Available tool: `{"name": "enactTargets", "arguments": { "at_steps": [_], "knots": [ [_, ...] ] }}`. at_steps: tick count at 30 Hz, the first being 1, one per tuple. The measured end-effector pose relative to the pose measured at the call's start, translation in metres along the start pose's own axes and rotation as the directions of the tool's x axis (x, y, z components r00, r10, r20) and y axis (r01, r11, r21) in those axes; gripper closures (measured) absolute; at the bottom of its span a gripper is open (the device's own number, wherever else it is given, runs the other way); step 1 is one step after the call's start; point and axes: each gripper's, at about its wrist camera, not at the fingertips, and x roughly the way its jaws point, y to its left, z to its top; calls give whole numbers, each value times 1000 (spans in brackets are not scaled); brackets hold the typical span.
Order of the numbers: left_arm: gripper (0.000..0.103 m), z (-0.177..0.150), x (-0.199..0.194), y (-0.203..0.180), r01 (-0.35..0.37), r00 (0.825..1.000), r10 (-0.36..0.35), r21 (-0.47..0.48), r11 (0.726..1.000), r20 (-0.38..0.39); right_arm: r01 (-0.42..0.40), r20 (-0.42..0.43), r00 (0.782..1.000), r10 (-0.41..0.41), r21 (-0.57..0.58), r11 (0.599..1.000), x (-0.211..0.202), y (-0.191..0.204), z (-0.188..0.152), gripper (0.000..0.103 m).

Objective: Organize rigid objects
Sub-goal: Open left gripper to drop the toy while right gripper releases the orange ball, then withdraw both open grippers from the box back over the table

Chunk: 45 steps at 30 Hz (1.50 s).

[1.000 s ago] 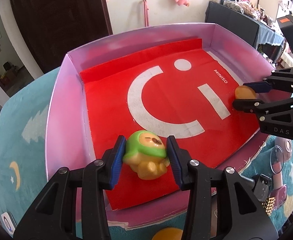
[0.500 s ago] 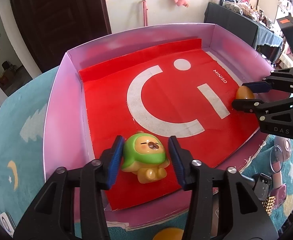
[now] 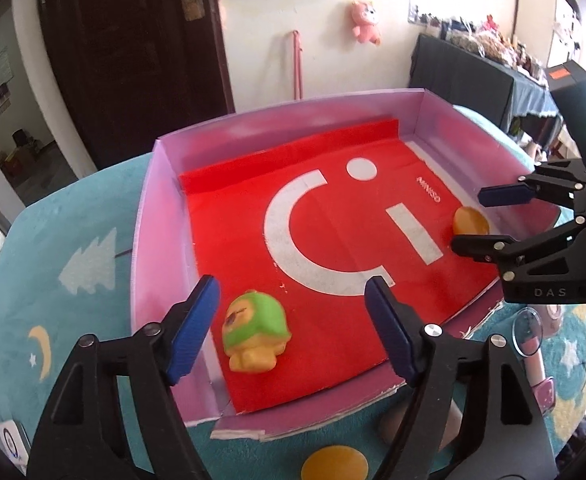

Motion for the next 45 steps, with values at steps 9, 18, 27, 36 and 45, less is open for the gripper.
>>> {"name": "enactTargets", "arguments": {
  "at_steps": [9,18,27,36,45],
  "knots": [
    [27,-5,-43,12,45,993,-34,-98,994,110,-19,131,991,14,37,999,-55,-1,-4,27],
    [12,-26,-105,-1,49,956,-10,-126,991,293,-46,290,957,25,66,997,-125,4,-33,14],
    [6,-67,-156,-26,49,908,15,-142,989,418,-35,453,891,-16,104,994,-184,20,-86,0],
    [5,-111,-173,-49,-10,894,77,-150,989,442,19,522,847,-100,159,987,-208,38,-142,0],
    [5,-153,-149,-64,-49,923,103,-154,987,370,89,522,828,-205,238,967,-189,57,-198,0]
  ]
}}
